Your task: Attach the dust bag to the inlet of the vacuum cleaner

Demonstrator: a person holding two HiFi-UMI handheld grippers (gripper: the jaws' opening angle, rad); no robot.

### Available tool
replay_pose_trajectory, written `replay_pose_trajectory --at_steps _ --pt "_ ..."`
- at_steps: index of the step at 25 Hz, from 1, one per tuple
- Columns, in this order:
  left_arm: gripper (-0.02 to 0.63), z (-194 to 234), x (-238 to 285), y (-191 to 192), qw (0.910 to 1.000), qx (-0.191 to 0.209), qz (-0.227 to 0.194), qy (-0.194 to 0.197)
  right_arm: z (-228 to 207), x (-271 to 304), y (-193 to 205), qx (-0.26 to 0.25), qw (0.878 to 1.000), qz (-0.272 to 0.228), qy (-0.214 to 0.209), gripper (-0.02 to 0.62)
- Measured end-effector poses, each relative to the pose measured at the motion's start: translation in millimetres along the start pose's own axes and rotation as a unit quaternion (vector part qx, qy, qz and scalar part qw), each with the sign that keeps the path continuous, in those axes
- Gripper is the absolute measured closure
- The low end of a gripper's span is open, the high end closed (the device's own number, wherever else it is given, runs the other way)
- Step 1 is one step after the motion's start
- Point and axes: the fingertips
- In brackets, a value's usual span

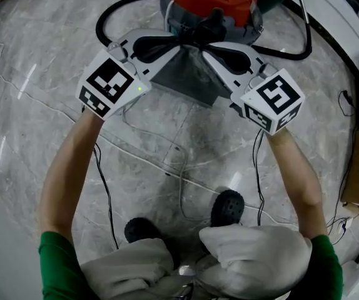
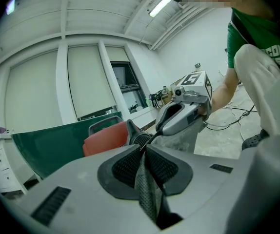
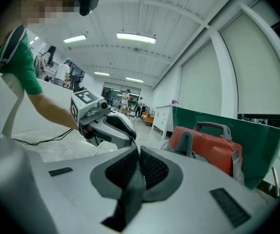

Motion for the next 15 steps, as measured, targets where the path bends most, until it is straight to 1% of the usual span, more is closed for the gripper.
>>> replay_pose_trajectory --at_steps 3,8,11,15 --pt "0.566 1 5 -1 1.0 -0.004 -0.004 0.001 -3 -2 2 0.012 1.0 -0.001 0.005 0.569" --pt "0.565 2 7 -2 1.0 0.0 -0.004 -0.001 -4 -3 2 0.026 1.0 -0.001 0.008 0.571" --pt "0.561 6 8 -1 1.0 -0.002 -0.007 -0.005 -6 -1 0 0.026 1.0 0.0 0.01 0.572" --pt "0.558 9 14 -2 1.0 -0.002 -0.009 -0.004 -8 -2 0 0.017 1.0 0.016 0.016 0.577"
Point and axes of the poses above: the fingertips, and each gripper's own axes: x forward along the fingers, z to its left, y out of its underside, and after that the axes turned 2 degrees about -y, right-handed
